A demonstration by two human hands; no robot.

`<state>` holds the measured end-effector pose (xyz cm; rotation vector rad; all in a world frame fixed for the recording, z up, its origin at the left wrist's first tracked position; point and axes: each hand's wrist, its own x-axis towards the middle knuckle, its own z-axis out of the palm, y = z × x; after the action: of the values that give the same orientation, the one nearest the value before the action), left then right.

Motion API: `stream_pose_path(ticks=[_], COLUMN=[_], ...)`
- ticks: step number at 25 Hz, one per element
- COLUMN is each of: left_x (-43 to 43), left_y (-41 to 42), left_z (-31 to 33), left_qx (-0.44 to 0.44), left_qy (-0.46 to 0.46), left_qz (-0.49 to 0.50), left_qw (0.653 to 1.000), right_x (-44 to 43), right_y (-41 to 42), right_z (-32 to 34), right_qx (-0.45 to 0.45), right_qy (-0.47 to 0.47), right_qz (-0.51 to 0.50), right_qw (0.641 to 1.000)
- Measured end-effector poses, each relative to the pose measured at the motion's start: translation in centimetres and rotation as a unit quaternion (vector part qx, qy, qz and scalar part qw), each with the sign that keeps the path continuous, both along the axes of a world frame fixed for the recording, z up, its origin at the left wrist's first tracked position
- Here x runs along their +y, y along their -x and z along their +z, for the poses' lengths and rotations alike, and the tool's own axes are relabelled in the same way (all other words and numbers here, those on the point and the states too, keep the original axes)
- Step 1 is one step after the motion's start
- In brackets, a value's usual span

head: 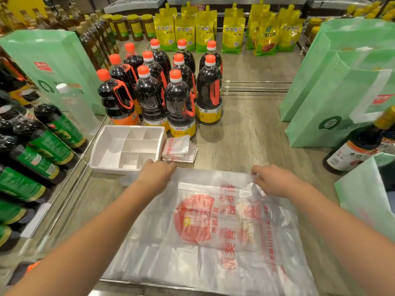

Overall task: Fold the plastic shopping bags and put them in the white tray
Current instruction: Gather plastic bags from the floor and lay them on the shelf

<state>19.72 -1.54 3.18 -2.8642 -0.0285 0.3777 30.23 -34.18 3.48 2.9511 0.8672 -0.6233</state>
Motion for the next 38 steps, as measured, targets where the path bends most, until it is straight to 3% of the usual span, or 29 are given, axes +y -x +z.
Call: stream_pose_path(ticks=[4,13,20,26,31,35,38], left_x=[-0.4,-3.0,-5.0,-4.9,-4.5,-4.6,-4.5], left_y=[0.4,2.9,5.0,5.8,5.8,5.9,5.7], left_z=[-0.2,-1.2,-1.5,-2.4,-2.5,-2.8,-2.8], left_qx=[-0.073,-0.134,-0.041,0.074,0.105,0.107,0.112], left_qy=[0.016,0.08,0.104,0.08,0.114,0.124,0.137], left_qz=[0.011,-0.042,-0.084,-0.037,0.006,0.014,0.019], left_qw=[0.997,0.987,0.99,0.993,0.988,0.986,0.984], right_x=[-0.6,-1.3,-1.3,-1.2,-1.6,-2.0,-2.8], right_y=[0.2,1.3,1.6,1.9,2.5,3.3,4.2], right_z=[-0.9,-2.9,-3.6,-4.0,-4.8,-4.1,-4.0], right_qx=[-0.049,-0.11,-0.149,-0.158,-0.19,-0.167,-0.18], right_qy=[0.014,-0.045,-0.082,-0.103,-0.107,-0.134,-0.107], right_qz=[0.007,-0.04,-0.067,-0.083,-0.077,-0.069,-0.02], right_qw=[0.999,0.992,0.983,0.978,0.973,0.974,0.978])
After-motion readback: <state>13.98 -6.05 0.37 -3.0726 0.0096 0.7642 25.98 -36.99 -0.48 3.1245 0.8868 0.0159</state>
